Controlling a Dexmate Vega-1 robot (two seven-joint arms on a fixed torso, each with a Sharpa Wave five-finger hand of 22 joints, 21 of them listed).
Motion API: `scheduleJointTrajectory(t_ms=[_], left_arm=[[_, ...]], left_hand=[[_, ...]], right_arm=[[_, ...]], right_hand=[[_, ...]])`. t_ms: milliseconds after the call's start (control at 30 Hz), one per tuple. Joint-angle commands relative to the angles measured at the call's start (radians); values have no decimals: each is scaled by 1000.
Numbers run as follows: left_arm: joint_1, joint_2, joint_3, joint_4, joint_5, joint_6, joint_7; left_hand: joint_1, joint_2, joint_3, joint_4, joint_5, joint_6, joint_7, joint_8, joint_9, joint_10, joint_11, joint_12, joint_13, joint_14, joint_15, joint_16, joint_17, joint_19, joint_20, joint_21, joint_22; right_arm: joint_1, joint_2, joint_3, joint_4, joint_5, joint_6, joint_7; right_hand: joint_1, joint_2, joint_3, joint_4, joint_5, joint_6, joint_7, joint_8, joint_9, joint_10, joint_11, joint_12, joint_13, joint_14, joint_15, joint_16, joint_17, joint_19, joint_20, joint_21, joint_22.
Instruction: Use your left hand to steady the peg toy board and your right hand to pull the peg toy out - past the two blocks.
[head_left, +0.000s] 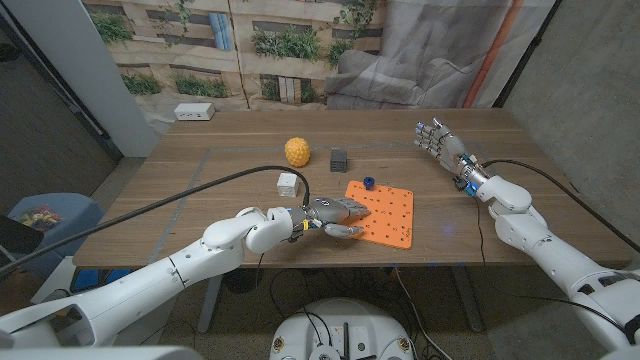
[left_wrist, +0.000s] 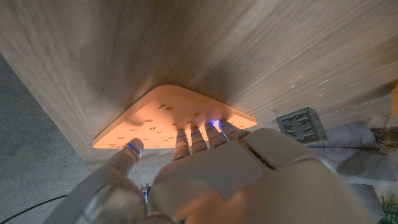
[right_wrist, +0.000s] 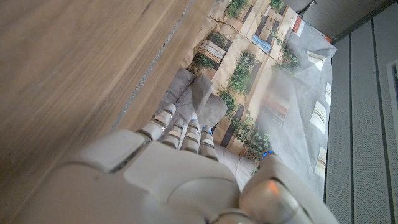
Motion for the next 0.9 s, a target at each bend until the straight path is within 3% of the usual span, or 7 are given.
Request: scheduleJointTrajectory(t_ms=[33, 167, 367, 433, 500, 700, 900], left_arm=[[-10, -6, 8, -1, 0, 16, -33], [-12, -1, 10, -5, -1, 15, -44], [-4, 7, 2, -20, 4, 36, -46], [-8, 11, 2, -22, 6, 32, -51], [-10, 13, 1, -21, 3, 27, -54], [-14, 14, 0, -20, 0, 23, -57], [-7, 16, -2, -24, 0, 29, -57]], left_hand=[[7, 90, 1, -7, 7, 6, 1, 2, 3, 5, 0, 4, 3, 2, -60, 2, 3, 8, -165, 5, 3], [8, 90, 1, -8, 7, 6, 0, 2, 3, 4, 1, 4, 3, 2, -60, 1, 3, 10, -164, 6, 3], [9, 90, 1, -10, 7, 7, -1, 2, 3, 6, 1, 4, 3, 4, -61, 1, 3, 12, -162, 6, 3], [9, 90, 1, -11, 7, 9, -2, 2, 3, 8, -1, 5, 3, 6, -60, 2, 3, 13, -162, 7, 3], [10, 89, 1, -12, 7, 10, -2, 2, 3, 9, -1, 5, 3, 7, -61, 2, 2, 15, -163, 7, 3], [11, 89, 2, -14, 7, 11, -2, 2, 4, 13, -1, 6, 3, 8, -60, 1, 2, 17, -163, 7, 3], [13, 88, 2, -17, 7, 14, -1, 3, 4, 15, -1, 7, 3, 11, -60, 1, 2, 18, -163, 7, 3]], right_arm=[[34, -32, -50, 18, -126, 79, -51], [53, -46, -71, 26, -178, 103, -64], [57, -88, -97, -21, -272, 108, -120], [58, -101, -104, -35, -309, 112, -145], [61, -119, -113, -54, -347, 110, -161], [51, -178, -126, -143, -452, 85, -218], [44, -204, -132, -191, -514, 80, -257]], right_hand=[[20, -2, 5, -12, -1, 2, -19, 0, 2, 11, -4, 1, 2, 10, -31, 5, -3, 11, -28, 6, 2], [28, -5, 7, -19, -2, 0, -28, -1, 2, 11, -7, 1, 2, 12, -31, 4, -6, 14, -27, 6, 2], [38, -12, 8, -30, -4, 0, -32, 0, 2, 14, -8, 2, 2, 16, -30, 5, -9, 17, -25, 5, 2], [58, -33, 8, -55, -8, 21, -59, 9, 4, 32, -11, 8, 3, 21, -28, 5, -14, 22, -21, 4, 2], [72, -47, 7, -73, -12, 56, -62, 19, 5, 46, -11, 11, 4, 29, -29, 6, -18, 24, -20, 3, 2], [85, -56, 8, -88, -14, 54, -75, 16, 6, 57, -14, 14, 5, 35, -27, 8, -20, 31, -15, 4, 2], [110, -65, 12, -112, -17, 78, -96, 23, 7, 64, -24, 15, 7, 44, -28, 9, -23, 45, -3, 6, 2]])
